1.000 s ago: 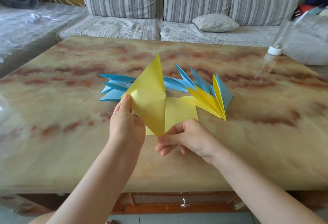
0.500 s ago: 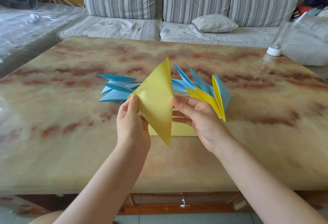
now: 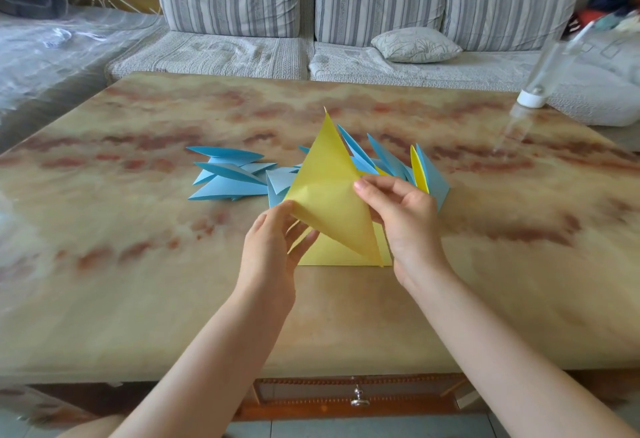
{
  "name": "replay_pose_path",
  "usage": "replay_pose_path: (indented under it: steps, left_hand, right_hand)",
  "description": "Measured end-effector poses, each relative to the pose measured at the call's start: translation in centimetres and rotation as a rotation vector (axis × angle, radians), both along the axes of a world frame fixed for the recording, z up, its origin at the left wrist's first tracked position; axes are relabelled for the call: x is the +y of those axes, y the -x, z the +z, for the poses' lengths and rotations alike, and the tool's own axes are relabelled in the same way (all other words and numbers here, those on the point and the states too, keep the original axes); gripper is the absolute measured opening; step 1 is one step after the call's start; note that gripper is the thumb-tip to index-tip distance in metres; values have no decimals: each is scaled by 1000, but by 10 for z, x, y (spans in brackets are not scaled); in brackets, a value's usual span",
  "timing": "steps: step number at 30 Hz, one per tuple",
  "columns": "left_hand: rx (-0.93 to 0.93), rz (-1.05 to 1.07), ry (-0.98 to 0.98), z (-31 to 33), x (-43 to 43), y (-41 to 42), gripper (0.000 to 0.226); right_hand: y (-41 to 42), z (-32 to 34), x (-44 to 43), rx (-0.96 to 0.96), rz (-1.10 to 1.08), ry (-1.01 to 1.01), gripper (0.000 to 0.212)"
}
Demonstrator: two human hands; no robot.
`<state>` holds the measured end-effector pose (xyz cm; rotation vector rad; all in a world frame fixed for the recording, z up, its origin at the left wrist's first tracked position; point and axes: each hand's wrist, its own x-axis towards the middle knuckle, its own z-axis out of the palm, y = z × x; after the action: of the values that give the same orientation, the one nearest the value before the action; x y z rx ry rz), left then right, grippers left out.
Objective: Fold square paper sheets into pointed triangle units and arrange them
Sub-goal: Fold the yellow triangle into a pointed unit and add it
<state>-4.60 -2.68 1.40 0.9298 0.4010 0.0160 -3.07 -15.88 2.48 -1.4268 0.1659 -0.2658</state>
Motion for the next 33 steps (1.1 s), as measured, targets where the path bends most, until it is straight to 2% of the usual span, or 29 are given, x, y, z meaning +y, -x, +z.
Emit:
replay_pose_path:
  steps: [2,4,6,8,10,12,15,33]
  left_hand:
    - [-16,-21,-148,0,1,-1,9]
    - [-117,17,-475,-1,2,0,15]
    - [-367,186,-955,1,7,3,34]
    - [-713,304,-1351,9,14,3,40]
    - [-972,212,-1610,19,20,0,33]
    - [-1066,123,-1755,19,24,-5,25]
    - [-1059,107,-1801,14,28,-9,18]
    - [-880,-10,-1558,23,40,-12,22]
  right_hand:
    - [-3,0,-5,-57,-13,81,6]
    - [-6,2,-10,-123,13,200,8]
    - [-6,4,-14,-176,81,359,14]
    - [-3,5,-15,-218,150,530,16]
    - [-1,6,-16,-256,186,672,10]
    - [0,7,-16,-285,216,776,5]
    - [0,7,-14,-360,240,882,9]
    - [-6,11,-16,-488,102,1040,14]
